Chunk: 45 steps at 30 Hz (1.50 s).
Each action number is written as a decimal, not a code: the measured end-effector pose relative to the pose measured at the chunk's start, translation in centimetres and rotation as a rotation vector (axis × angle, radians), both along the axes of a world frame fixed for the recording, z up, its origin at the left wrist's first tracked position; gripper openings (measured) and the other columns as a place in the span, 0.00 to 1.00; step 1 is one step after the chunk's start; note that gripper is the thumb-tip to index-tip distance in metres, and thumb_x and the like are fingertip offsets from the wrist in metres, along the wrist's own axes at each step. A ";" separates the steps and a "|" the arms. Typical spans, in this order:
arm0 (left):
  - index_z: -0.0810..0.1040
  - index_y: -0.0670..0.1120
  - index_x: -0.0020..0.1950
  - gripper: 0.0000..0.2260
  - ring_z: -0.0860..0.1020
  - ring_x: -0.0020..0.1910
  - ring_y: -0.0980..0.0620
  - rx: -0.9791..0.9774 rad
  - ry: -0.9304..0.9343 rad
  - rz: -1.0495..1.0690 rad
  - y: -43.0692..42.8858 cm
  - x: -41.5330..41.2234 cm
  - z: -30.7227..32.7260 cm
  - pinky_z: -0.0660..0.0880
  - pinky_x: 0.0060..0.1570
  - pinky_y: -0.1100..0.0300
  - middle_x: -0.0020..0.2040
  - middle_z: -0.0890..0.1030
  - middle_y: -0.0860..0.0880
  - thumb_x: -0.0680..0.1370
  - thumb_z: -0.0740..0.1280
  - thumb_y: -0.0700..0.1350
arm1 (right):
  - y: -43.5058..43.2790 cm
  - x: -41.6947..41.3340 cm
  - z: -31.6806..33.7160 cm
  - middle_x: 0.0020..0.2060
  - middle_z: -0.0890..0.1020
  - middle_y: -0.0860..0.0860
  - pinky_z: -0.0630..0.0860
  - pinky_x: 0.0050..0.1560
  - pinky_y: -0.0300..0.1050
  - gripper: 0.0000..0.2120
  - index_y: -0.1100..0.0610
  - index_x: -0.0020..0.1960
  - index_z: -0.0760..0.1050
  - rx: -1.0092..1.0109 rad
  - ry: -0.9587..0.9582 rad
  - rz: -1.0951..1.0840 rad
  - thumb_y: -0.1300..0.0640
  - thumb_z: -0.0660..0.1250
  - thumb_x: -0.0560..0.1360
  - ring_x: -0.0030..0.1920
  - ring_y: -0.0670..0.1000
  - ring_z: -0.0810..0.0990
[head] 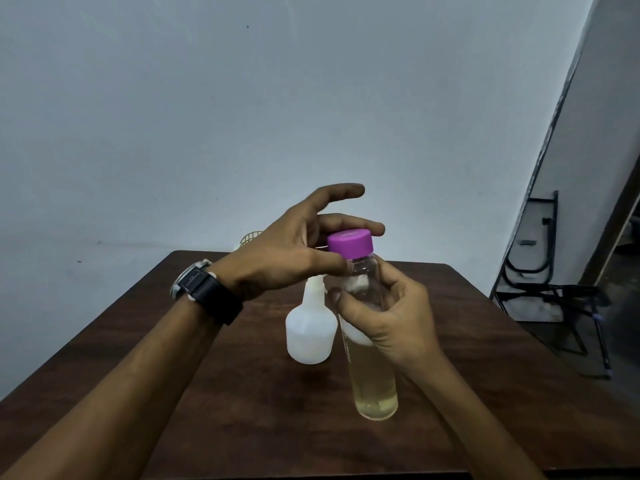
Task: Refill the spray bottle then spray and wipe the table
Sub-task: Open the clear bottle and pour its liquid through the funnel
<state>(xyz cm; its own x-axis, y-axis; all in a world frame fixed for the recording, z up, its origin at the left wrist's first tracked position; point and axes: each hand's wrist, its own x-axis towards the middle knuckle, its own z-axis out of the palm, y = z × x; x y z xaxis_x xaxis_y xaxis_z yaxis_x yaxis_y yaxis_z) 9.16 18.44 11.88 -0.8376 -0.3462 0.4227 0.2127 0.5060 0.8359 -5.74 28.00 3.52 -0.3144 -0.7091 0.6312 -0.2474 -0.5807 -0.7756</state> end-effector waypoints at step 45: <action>0.80 0.53 0.65 0.29 0.85 0.48 0.57 0.206 0.121 0.785 -8.9 3.5 -12.0 0.79 0.47 0.65 0.49 0.86 0.51 0.66 0.84 0.46 | 0.9 -1.6 -0.5 0.42 0.89 0.50 0.82 0.44 0.38 0.15 0.55 0.52 0.84 0.017 -0.107 -0.071 0.57 0.79 0.65 0.42 0.46 0.87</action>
<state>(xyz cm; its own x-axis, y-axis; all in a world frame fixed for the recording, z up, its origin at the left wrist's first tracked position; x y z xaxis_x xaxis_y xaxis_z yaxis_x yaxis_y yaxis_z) 12.65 9.58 -0.13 -0.2720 -0.8929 0.3587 -0.0449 0.3842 0.9222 -7.38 28.86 3.04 -0.4287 -0.6933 0.5792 -0.2028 -0.5509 -0.8095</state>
